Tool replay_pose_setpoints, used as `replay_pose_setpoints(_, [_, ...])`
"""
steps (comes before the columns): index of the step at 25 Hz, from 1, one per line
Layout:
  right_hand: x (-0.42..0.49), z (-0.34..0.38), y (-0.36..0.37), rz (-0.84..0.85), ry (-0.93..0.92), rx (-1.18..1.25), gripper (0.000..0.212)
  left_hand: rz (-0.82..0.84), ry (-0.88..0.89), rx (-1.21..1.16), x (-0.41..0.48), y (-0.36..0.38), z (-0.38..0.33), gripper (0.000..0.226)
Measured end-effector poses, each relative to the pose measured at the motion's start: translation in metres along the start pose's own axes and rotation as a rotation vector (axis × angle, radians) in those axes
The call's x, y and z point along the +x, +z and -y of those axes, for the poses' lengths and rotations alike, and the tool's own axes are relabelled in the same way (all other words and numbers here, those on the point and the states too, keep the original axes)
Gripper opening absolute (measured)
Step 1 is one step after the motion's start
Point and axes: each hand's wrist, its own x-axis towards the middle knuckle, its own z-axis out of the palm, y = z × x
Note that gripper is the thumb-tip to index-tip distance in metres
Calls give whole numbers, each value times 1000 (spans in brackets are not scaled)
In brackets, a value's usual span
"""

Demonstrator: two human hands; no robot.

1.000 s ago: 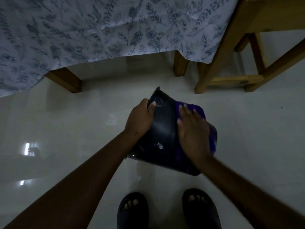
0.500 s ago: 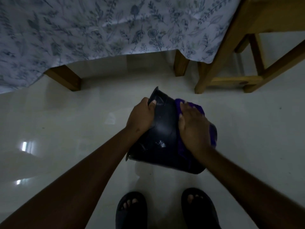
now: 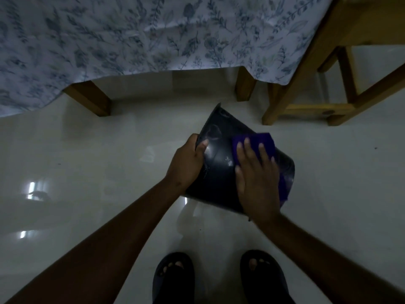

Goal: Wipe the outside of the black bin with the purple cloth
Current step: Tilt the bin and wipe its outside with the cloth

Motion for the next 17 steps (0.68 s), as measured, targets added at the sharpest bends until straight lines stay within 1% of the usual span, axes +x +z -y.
replay_pose_setpoints(2, [-47, 11, 9, 9, -125, -55, 51, -12, 30, 0, 7, 3, -1, 29])
replay_pose_setpoints(3, [-46, 13, 11, 9, -172, -60, 50, -15, 48, -2, 7, 3, 0, 29])
replay_pose_setpoints(4, [-28, 15, 10, -8, -182, -46, 50, -14, 62, -7, 7, 3, 0, 29])
replay_pose_setpoints(5, [0, 17, 7, -38, -133, -27, 50, -9, 71, -10, 9, 4, 1, 30])
replay_pose_setpoints(7, [61, 14, -7, -44, 53, 86, 49, 5, 65, -5, 12, 3, 0, 32])
replay_pose_setpoints(8, [81, 5, -12, -43, 118, 152, 49, 9, 55, -8, 13, 2, -1, 33])
replay_pose_setpoints(9, [88, -4, -14, -48, 137, 189, 49, 13, 53, -13, 14, 2, -1, 33])
replay_pose_setpoints(10, [79, -9, -14, -55, 131, 181, 49, 15, 52, -13, 14, 2, -1, 34])
replay_pose_setpoints(11, [57, -7, -9, -61, 111, 110, 49, 11, 50, -9, 14, 2, 0, 35])
replay_pose_setpoints(12, [25, 2, -1, -44, 85, 28, 50, 7, 47, -2, 13, 2, 1, 35])
replay_pose_setpoints(14, [-32, 24, 13, -42, -10, -36, 52, 7, 45, 4, 14, 4, 1, 32])
replay_pose_setpoints(15, [-41, 29, 21, -53, -53, -42, 52, 9, 43, 0, 14, 4, 0, 30])
replay_pose_setpoints(17, [-11, 28, 16, -70, -92, -22, 51, 17, 40, -22, 14, 5, -3, 28])
